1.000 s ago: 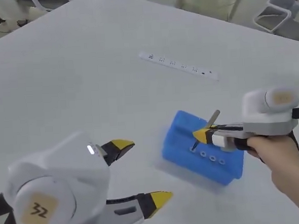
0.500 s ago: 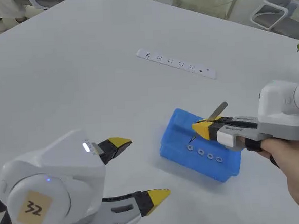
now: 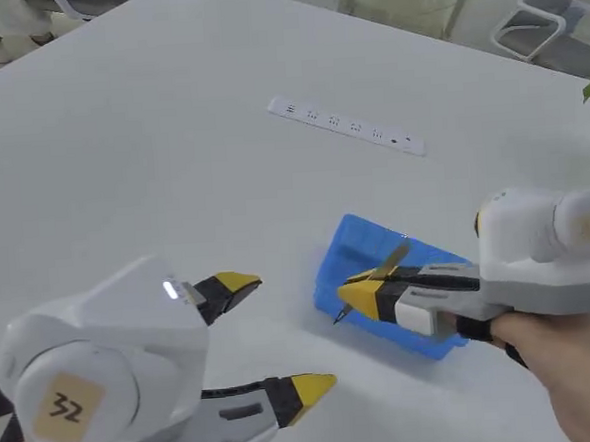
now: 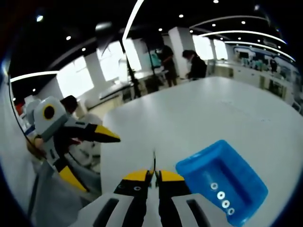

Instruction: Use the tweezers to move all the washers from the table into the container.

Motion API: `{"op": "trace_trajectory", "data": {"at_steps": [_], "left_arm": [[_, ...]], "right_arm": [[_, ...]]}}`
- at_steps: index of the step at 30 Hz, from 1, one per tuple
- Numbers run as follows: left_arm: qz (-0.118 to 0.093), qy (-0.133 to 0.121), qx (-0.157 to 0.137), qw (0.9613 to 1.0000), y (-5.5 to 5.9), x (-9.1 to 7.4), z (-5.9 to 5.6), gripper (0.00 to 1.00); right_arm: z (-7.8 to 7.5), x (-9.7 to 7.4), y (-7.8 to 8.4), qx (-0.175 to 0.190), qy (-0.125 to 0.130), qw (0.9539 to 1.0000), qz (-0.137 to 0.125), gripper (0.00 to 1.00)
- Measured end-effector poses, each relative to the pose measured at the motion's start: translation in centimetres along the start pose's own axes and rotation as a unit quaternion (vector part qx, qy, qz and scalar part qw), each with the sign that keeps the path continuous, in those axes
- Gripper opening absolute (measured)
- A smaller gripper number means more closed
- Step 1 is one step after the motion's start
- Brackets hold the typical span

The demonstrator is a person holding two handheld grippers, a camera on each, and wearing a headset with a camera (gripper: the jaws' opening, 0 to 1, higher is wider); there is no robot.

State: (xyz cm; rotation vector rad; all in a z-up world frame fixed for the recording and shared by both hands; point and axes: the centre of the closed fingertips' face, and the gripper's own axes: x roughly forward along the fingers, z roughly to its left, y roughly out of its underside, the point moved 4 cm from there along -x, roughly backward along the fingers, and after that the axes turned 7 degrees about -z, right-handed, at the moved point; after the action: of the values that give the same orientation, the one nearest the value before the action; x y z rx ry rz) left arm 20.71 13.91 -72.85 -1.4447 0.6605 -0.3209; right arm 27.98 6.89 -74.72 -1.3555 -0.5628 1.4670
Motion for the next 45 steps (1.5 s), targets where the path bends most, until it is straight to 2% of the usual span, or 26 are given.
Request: {"op": "trace_trajectory", "data": {"at_steps": [5,10,15,19,27,33,38,42,44,45], "left_arm": [[0.000,0.002,-0.001,1.0000,0.1,0.0,-0.1,0.58],[0.002,0.005,0.003,1.0000,0.1,0.0,-0.2,0.57],[0.001,0.004,0.002,1.0000,0.1,0.0,-0.2,0.57],[0.001,0.005,0.002,1.0000,0.1,0.0,-0.2,0.57],[0.000,0.004,0.001,1.0000,0.0,0.0,-0.2,0.57],[-0.001,0.003,0.001,1.0000,0.0,0.0,-0.2,0.57],[-0.002,0.004,0.000,1.0000,-0.1,0.0,-0.3,0.57],[-0.008,0.013,0.000,0.9999,-0.3,0.0,-0.6,0.58],[-0.012,0.017,0.001,0.9998,-0.4,0.0,-0.8,0.59],[-0.020,0.022,-0.005,0.9996,-0.7,0.1,-1.0,0.61]], "right_arm": [[1.2,1.3,1.3,0.008,-0.036,0.9991,0.020,0.04],[1.6,2.5,2.3,0.023,-0.052,0.9978,0.032,0.04],[2.5,3.7,3.0,0.021,-0.072,0.9961,0.048,0.04],[2.4,4.2,3.8,0.008,-0.075,0.9950,0.066,0.05],[3.1,4.3,3.9,0.007,-0.085,0.9938,0.072,0.05],[3.7,4.5,4.4,-0.018,-0.091,0.9914,0.093,0.05],[4.2,4.5,4.4,-0.040,-0.094,0.9904,0.093,0.05],[4.6,4.7,4.4,-0.080,-0.101,0.9871,0.095,0.05],[4.4,4.6,4.4,-0.073,-0.099,0.9879,0.095,0.05],[4.5,4.6,4.5,-0.070,-0.102,0.9881,0.092,0.05]]}}
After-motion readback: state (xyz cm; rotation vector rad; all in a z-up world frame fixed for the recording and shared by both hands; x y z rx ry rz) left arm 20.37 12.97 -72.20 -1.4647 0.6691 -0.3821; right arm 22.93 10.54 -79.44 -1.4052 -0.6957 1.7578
